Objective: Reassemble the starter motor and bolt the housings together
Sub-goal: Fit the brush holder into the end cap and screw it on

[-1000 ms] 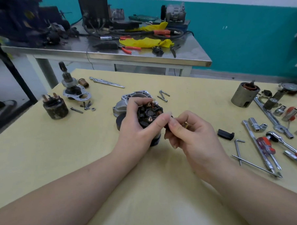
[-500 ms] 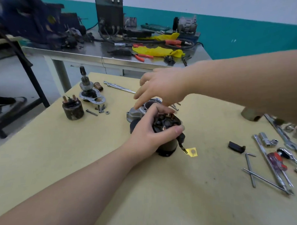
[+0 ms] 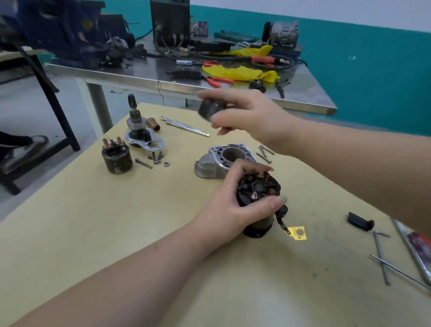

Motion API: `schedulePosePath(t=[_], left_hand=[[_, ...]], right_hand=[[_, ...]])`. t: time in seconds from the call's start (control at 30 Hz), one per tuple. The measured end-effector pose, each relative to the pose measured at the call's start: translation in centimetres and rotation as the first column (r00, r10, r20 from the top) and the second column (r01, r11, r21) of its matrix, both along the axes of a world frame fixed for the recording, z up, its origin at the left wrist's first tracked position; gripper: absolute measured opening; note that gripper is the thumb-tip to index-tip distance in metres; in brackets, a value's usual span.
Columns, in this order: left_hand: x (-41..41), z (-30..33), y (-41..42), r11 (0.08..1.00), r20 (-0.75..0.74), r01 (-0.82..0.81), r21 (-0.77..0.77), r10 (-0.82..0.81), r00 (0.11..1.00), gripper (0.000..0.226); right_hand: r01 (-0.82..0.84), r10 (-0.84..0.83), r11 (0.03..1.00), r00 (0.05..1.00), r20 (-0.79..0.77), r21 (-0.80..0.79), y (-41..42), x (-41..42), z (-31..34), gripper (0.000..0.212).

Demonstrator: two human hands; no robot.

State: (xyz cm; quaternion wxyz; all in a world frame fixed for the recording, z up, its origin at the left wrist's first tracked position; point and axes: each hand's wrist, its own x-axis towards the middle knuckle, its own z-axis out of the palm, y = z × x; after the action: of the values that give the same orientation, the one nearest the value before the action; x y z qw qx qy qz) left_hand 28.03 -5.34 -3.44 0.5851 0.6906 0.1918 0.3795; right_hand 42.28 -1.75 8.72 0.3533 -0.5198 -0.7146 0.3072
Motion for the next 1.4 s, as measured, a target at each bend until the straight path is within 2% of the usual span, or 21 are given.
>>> schedulePosePath(t=[0.07, 0.17, 0.27, 0.37, 0.47, 0.53, 0.57, 0.6, 0.63, 0.67, 0.7, 0.73, 0.77, 0.8, 0.87, 0.97, 1.07, 1.1, 1.2, 1.27, 1.4], left_hand=[[0.1, 0.1, -0.2, 1.0, 0.013, 0.021, -0.006, -0.021, 1.0, 0.046], [0.8, 0.2, -0.6, 0.999, 0.042, -0.011, 0.032, 0.009, 0.999, 0.047], [1.9, 0.1, -1.3, 0.989, 0.035, -0.089, 0.117, 0.085, 0.996, 0.041], [2.6, 0.0, -1.9, 0.968, 0.009, -0.159, 0.192, 0.16, 0.987, 0.038], [2.5, 0.2, -2.1, 0.965, 0.011, -0.17, 0.199, 0.171, 0.985, 0.039], [2.3, 0.3, -2.1, 0.968, -0.008, -0.158, 0.194, 0.162, 0.987, 0.043], [2.2, 0.4, -2.0, 0.969, -0.027, -0.153, 0.193, 0.161, 0.987, 0.046], [2.1, 0.5, -1.9, 0.971, -0.047, -0.146, 0.192, 0.157, 0.986, 0.048], [1.9, 0.6, -1.7, 0.972, -0.065, -0.135, 0.191, 0.15, 0.987, 0.05], [1.8, 0.7, -1.6, 0.974, -0.076, -0.124, 0.189, 0.141, 0.987, 0.05], [1.8, 0.7, -1.6, 0.975, -0.08, -0.119, 0.187, 0.136, 0.987, 0.05], [1.9, 0.8, -1.7, 0.974, -0.076, -0.123, 0.188, 0.139, 0.987, 0.05], [2.0, 0.7, -1.8, 0.972, -0.068, -0.135, 0.192, 0.15, 0.986, 0.049], [2.2, 0.7, -2.0, 0.968, -0.059, -0.153, 0.197, 0.168, 0.984, 0.048], [2.7, 0.5, -2.5, 0.958, -0.039, -0.197, 0.209, 0.209, 0.977, 0.043], [3.0, 0.2, -2.8, 0.95, -0.014, -0.231, 0.21, 0.239, 0.971, 0.04], [2.9, -0.1, -2.7, 0.943, -0.022, -0.246, 0.222, 0.257, 0.966, 0.041], [2.9, -0.2, -2.7, 0.941, -0.025, -0.247, 0.229, 0.259, 0.965, 0.043], [3.1, -0.3, -2.5, 0.94, -0.035, -0.241, 0.24, 0.257, 0.966, 0.052], [3.3, -0.2, -2.3, 0.93, -0.046, -0.237, 0.281, 0.26, 0.965, 0.047], [3.2, 0.0, -2.1, 0.908, -0.062, -0.212, 0.361, 0.25, 0.966, 0.037]], right_hand=[[0.109, -0.097, 0.992, 0.983, -0.155, 0.069, -3.1, 1.3, -0.8, 0.049], [0.317, -0.305, 0.934, 0.948, -0.094, 0.167, -8.8, 2.8, -3.3, 0.062], [0.442, -0.445, 0.851, 0.894, -0.056, 0.283, -13.1, 2.7, -5.9, 0.063], [0.507, -0.495, 0.806, 0.86, -0.123, 0.306, -15.1, 2.4, -7.5, 0.063], [0.561, -0.518, 0.781, 0.827, -0.218, 0.273, -15.6, 2.5, -7.8, 0.06], [0.551, -0.467, 0.815, 0.807, -0.363, 0.177, -15.4, 2.9, -7.5, 0.06], [0.522, -0.408, 0.849, 0.751, -0.52, 0.088, -15.2, 3.3, -7.1, 0.059], [0.459, -0.343, 0.888, 0.65, -0.678, -0.01, -15.1, 3.6, -6.6, 0.057], [0.386, -0.293, 0.92, 0.555, -0.779, -0.071, -15.0, 3.9, -6.0, 0.056], [0.338, -0.265, 0.937, 0.525, -0.809, -0.088, -15.0, 4.3, -5.5, 0.055], [0.336, -0.276, 0.938, 0.575, -0.771, -0.085, -15.0, 4.6, -5.0, 0.052], [0.367, -0.311, 0.928, 0.676, -0.668, -0.061, -14.9, 4.9, -4.5, 0.048], [0.417, -0.368, 0.909, 0.785, -0.499, -0.015, -14.9, 4.9, -4.1, 0.046], [0.472, -0.439, 0.881, 0.846, -0.302, 0.041, -14.8, 4.7, -3.7, 0.046], [0.529, -0.542, 0.829, 0.84, 0.03, 0.181, -14.5, 3.9, -3.3, 0.048], [0.509, -0.59, 0.799, 0.766, 0.257, 0.32, -14.1, 2.1, -3.4, 0.052], [0.549, -0.664, 0.744, 0.67, 0.331, 0.381, -13.8, 1.1, -4.0, 0.05], [0.573, -0.683, 0.725, 0.67, 0.291, 0.382, -13.7, 1.1, -4.1, 0.049], [0.619, -0.659, 0.722, 0.752, 0.033, 0.308, -13.2, 0.7, -4.5, 0.045], [0.574, -0.645, 0.728, 0.759, 0.092, 0.374, -13.1, 0.2, -4.9, 0.046], [0.526, -0.672, 0.708, 0.708, 0.219, 0.471, -12.9, 0.1, -5.5, 0.061]])
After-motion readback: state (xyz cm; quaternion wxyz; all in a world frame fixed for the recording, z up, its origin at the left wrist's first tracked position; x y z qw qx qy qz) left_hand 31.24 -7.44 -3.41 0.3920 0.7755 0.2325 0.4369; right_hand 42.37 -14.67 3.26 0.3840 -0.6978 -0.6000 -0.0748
